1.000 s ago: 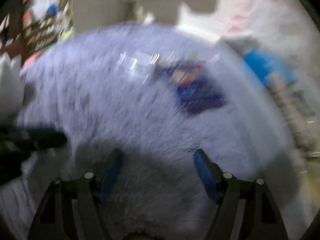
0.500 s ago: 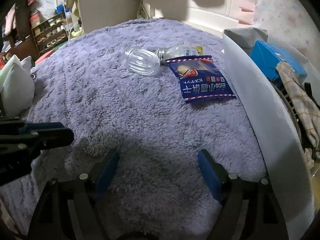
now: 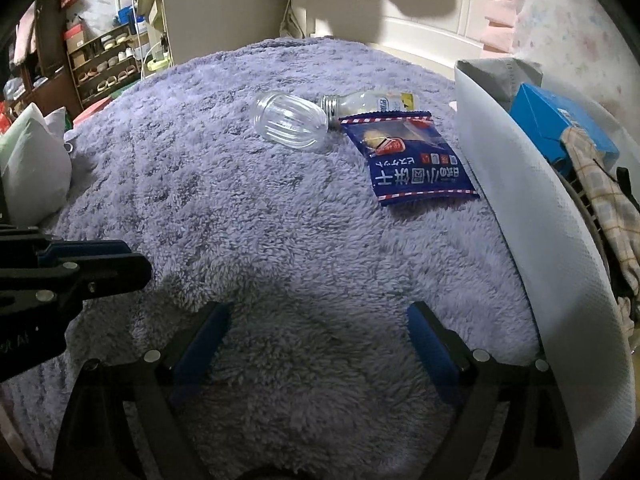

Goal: Organize objects
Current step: 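Move the right gripper back over the clear bottle on the blanket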

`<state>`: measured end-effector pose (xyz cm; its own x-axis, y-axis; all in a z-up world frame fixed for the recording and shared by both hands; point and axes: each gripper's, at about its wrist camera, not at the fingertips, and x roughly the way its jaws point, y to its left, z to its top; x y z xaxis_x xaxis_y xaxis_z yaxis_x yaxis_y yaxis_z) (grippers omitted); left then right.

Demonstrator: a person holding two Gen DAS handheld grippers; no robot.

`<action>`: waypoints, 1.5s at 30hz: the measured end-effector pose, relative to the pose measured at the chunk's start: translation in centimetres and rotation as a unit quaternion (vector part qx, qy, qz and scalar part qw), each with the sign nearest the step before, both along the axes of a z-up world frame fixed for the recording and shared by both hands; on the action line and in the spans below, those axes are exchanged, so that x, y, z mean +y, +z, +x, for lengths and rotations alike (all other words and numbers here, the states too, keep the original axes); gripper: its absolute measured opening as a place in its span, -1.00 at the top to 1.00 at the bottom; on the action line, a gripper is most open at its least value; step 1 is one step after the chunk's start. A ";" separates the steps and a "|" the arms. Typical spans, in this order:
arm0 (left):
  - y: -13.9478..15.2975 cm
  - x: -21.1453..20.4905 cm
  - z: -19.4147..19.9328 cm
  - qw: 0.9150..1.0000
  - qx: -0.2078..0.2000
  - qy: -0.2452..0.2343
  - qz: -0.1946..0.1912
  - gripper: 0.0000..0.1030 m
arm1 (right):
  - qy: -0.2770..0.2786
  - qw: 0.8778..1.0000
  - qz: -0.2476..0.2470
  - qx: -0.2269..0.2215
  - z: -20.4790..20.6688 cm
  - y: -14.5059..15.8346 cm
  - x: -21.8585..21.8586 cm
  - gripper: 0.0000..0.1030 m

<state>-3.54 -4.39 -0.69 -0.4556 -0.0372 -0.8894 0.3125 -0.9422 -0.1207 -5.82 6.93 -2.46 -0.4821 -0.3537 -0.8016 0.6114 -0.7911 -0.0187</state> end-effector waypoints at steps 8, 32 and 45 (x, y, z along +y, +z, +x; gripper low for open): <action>-0.1 0.4 -0.1 1.000 -0.007 0.001 0.002 0.69 | 0.000 1.000 -0.001 -0.001 0.0 0.0 0.0 -0.80; 0.0 1.4 -0.4 1.000 -0.010 -0.017 -0.017 0.69 | 0.000 1.000 -0.001 0.000 0.0 0.0 0.0 -0.80; 0.0 1.7 -0.3 0.999 -0.009 -0.023 -0.026 0.69 | 0.001 1.000 -0.001 0.000 0.0 -0.1 0.0 -0.81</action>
<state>-3.88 -2.72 -0.66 -0.4424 -0.0626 -0.8946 0.2711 -0.9602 -0.0668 -5.77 6.89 -2.53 -0.4816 -0.3554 -0.8011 0.6124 -0.7903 -0.0175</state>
